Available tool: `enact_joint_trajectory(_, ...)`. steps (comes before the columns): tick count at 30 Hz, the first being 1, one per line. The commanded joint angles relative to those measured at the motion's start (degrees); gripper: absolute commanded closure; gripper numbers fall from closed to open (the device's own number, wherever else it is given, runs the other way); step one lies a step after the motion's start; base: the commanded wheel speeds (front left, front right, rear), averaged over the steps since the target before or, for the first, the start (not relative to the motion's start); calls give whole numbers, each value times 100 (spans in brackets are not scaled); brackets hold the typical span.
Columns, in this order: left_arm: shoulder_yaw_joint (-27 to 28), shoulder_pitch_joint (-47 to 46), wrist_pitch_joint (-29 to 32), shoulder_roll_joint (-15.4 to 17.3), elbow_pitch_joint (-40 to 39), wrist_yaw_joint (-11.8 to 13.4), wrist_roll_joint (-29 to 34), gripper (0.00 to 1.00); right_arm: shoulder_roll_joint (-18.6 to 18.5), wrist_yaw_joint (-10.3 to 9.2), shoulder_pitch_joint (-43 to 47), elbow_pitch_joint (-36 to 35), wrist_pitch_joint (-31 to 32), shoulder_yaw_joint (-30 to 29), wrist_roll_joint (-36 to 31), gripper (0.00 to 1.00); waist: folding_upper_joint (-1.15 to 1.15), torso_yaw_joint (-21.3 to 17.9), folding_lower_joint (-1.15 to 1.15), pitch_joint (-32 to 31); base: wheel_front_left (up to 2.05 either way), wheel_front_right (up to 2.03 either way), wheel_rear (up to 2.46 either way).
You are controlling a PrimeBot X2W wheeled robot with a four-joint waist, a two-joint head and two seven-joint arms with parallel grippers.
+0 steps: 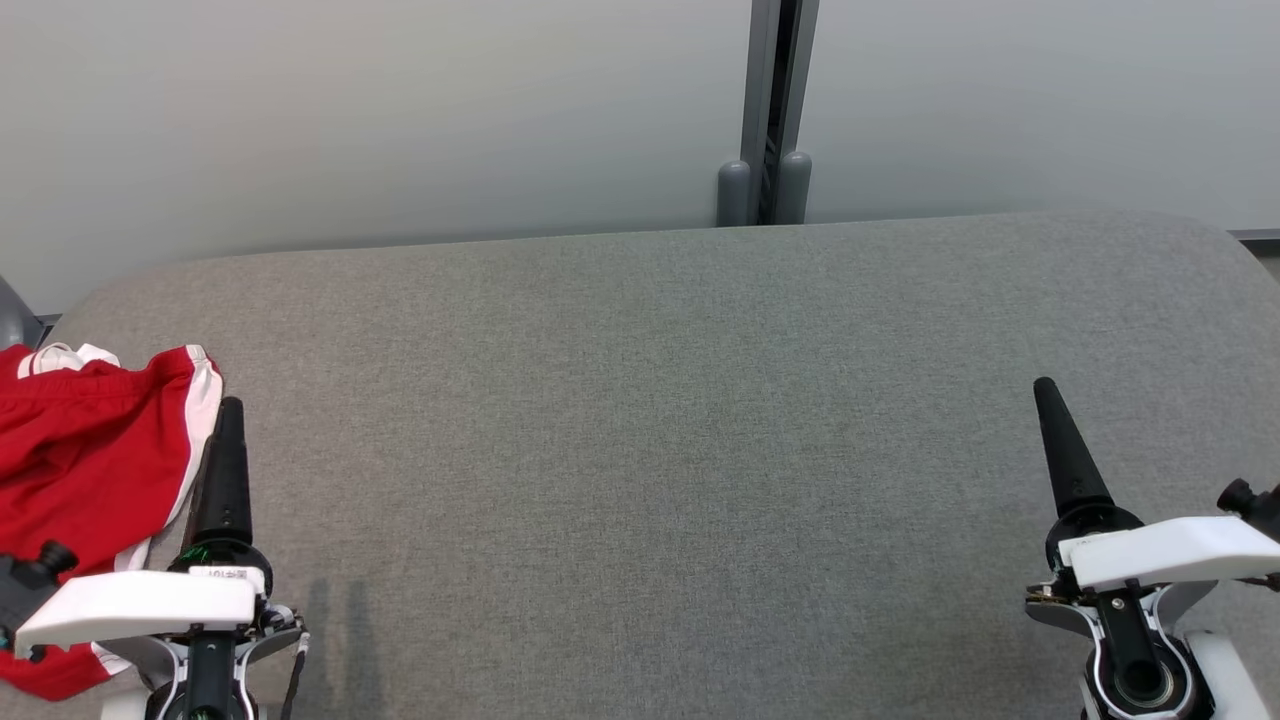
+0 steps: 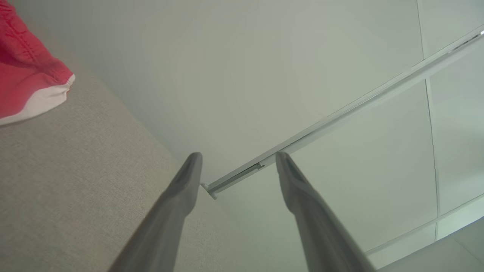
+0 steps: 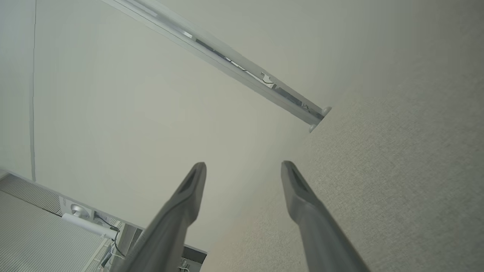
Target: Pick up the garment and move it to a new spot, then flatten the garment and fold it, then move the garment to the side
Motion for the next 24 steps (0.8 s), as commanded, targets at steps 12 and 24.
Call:
enact_joint_trajectory(12,-303,-297,-307,172,-200,83,1502,0,-83,9,-208,-286,-267,37,-1743,0,0,-18,0,18,0,0,0)
enact_joint_trajectory(24,-663,-279,-548,365,-196,266,2864,0,-30,10,-194,-302,-451,-13,-3101,0,0,-41,0,13,0,0,0)
